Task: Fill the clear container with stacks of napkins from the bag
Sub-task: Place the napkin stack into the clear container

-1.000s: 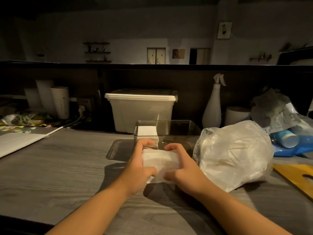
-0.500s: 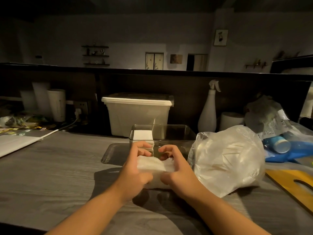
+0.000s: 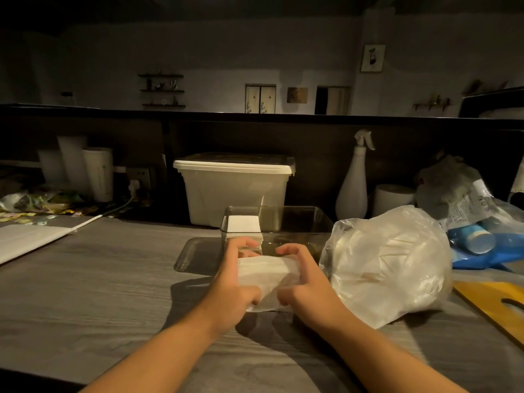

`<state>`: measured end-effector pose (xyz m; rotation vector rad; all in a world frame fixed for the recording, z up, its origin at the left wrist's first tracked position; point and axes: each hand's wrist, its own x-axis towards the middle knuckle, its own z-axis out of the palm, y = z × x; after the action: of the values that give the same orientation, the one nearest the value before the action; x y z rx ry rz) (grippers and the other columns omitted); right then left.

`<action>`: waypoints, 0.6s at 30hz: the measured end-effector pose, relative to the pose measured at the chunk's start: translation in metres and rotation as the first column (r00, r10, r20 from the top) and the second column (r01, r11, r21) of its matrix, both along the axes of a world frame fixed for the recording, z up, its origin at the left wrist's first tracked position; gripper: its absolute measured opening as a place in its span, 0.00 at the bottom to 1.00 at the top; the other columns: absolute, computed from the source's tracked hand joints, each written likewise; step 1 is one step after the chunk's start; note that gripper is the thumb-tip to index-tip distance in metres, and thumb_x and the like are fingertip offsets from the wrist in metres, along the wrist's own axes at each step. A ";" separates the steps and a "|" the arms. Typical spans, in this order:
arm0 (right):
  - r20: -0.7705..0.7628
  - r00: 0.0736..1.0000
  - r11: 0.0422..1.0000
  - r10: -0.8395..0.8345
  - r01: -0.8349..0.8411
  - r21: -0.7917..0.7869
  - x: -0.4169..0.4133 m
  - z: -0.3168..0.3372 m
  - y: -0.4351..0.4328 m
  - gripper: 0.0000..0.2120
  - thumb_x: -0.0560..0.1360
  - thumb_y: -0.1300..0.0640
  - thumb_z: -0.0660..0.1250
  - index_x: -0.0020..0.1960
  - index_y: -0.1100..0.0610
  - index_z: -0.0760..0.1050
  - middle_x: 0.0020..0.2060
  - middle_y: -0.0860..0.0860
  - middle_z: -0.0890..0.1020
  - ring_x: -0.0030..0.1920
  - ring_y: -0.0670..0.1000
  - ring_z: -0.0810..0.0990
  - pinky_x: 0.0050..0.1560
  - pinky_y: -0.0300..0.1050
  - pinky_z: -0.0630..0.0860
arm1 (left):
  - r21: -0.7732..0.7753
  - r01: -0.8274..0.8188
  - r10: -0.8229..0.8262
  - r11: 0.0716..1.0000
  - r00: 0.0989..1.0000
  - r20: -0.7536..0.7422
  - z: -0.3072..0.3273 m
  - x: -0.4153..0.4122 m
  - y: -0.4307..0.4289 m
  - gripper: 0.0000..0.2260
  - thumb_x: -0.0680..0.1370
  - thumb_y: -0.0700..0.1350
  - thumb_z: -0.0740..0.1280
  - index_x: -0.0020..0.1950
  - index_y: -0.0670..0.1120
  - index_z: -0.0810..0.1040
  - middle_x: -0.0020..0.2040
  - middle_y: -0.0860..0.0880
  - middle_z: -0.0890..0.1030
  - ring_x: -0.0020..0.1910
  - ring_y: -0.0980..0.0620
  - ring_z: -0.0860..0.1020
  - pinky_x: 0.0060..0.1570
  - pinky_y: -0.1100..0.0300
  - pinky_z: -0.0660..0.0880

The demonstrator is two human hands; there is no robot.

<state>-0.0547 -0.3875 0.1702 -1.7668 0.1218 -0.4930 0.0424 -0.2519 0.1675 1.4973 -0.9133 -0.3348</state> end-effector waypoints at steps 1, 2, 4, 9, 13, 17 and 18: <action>0.002 1.000 1.000 0.004 -0.004 0.021 0.000 0.000 0.001 0.33 0.66 0.74 0.66 0.63 0.45 0.69 0.56 0.50 0.75 0.55 0.53 0.78 0.52 0.50 0.83 | 0.007 -0.008 0.008 1.000 1.000 -0.011 0.000 0.000 0.000 0.34 0.60 0.36 0.66 0.62 0.60 0.66 0.59 0.45 0.72 0.55 0.44 0.76 0.44 0.60 0.79; 0.014 1.000 0.999 -0.002 0.001 0.041 0.000 0.001 0.001 0.34 0.65 0.74 0.67 0.63 0.45 0.69 0.56 0.50 0.74 0.56 0.54 0.77 0.53 0.50 0.83 | -0.004 -0.020 0.020 1.000 0.999 -0.034 0.001 0.001 0.001 0.34 0.59 0.36 0.65 0.61 0.62 0.67 0.58 0.45 0.72 0.56 0.44 0.76 0.44 0.58 0.80; 0.032 0.999 0.998 -0.007 0.005 0.065 0.000 0.003 -0.001 0.34 0.62 0.70 0.67 0.62 0.44 0.69 0.56 0.50 0.74 0.56 0.54 0.77 0.51 0.47 0.83 | -0.023 -0.034 0.032 0.999 0.997 -0.071 0.002 0.003 0.002 0.34 0.59 0.35 0.65 0.60 0.62 0.67 0.57 0.45 0.72 0.55 0.43 0.76 0.44 0.57 0.80; -0.048 0.999 0.999 -0.009 0.011 0.032 -0.005 0.002 -0.008 0.31 0.68 0.74 0.64 0.62 0.45 0.68 0.56 0.51 0.73 0.54 0.54 0.77 0.42 0.41 0.81 | 0.029 -0.028 0.028 0.999 1.000 0.004 0.002 0.000 -0.001 0.30 0.71 0.23 0.61 0.60 0.56 0.67 0.54 0.43 0.73 0.46 0.48 0.77 0.35 0.66 0.75; 0.034 0.997 0.998 -0.065 0.065 -0.007 0.000 0.004 -0.004 0.28 0.70 0.74 0.65 0.60 0.47 0.70 0.56 0.51 0.75 0.54 0.53 0.78 0.40 0.44 0.83 | -0.071 -0.128 0.129 0.989 0.992 0.015 0.001 0.004 -0.006 0.28 0.73 0.22 0.59 0.58 0.54 0.69 0.54 0.44 0.73 0.48 0.49 0.76 0.36 0.67 0.76; 0.008 1.000 1.000 0.016 -0.017 0.004 0.003 0.002 -0.002 0.30 0.64 0.72 0.66 0.61 0.47 0.69 0.55 0.54 0.75 0.53 0.56 0.78 0.43 0.46 0.82 | -0.066 -0.069 0.069 0.995 0.998 -0.003 -0.002 0.008 -0.006 0.31 0.66 0.26 0.65 0.59 0.56 0.68 0.56 0.44 0.72 0.54 0.45 0.75 0.39 0.66 0.77; -0.012 0.999 0.999 0.049 -0.049 0.004 0.002 0.002 0.000 0.31 0.63 0.69 0.66 0.61 0.48 0.69 0.55 0.53 0.75 0.52 0.54 0.78 0.41 0.43 0.81 | -0.048 -0.044 0.044 0.998 0.999 -0.007 -0.003 0.007 -0.006 0.31 0.63 0.30 0.66 0.58 0.58 0.68 0.56 0.44 0.71 0.54 0.44 0.75 0.40 0.64 0.77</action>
<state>-0.0526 -0.3878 0.1723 -1.7650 0.0884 -0.4464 0.0494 -0.2582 0.1648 1.4686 -0.8768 -0.2833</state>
